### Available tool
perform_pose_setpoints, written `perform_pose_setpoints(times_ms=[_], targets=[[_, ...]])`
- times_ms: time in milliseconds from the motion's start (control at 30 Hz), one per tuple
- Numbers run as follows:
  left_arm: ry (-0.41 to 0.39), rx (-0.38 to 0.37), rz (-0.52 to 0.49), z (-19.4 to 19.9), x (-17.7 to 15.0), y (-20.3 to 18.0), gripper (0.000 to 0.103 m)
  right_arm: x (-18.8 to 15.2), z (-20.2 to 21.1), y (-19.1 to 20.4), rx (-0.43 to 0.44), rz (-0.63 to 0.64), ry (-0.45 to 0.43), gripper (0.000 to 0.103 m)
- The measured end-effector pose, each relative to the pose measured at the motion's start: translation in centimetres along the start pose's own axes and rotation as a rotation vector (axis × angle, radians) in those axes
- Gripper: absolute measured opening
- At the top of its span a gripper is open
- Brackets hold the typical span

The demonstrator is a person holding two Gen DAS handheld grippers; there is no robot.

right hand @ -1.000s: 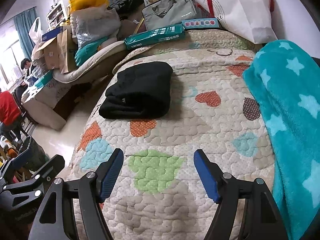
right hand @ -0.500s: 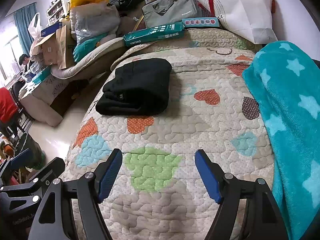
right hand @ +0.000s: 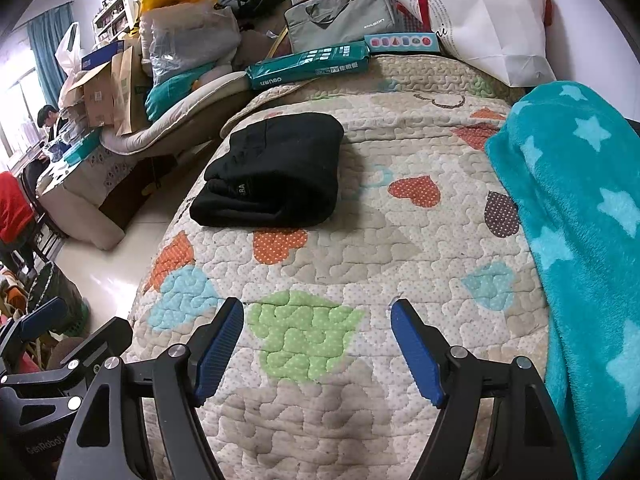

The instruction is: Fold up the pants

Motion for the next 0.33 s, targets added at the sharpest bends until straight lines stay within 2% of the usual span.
perform_pose_setpoints(times_ms=[333], targets=[[0.009,-0.003,-0.003,-0.39,-0.34,0.06,0.102,-0.05,-0.23,-0.08,-0.005,-0.002,0.009,0.082]])
Point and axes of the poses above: each gripper's, at about its wrist camera, not at the fingertips, and z roughly against the way its jaws point, y to its left, x to its top, the point moved 1 cm from there along -z, roughly the way its jaws point, and after that the axes turned 9 degrees about -z, right-handed, at the moved point
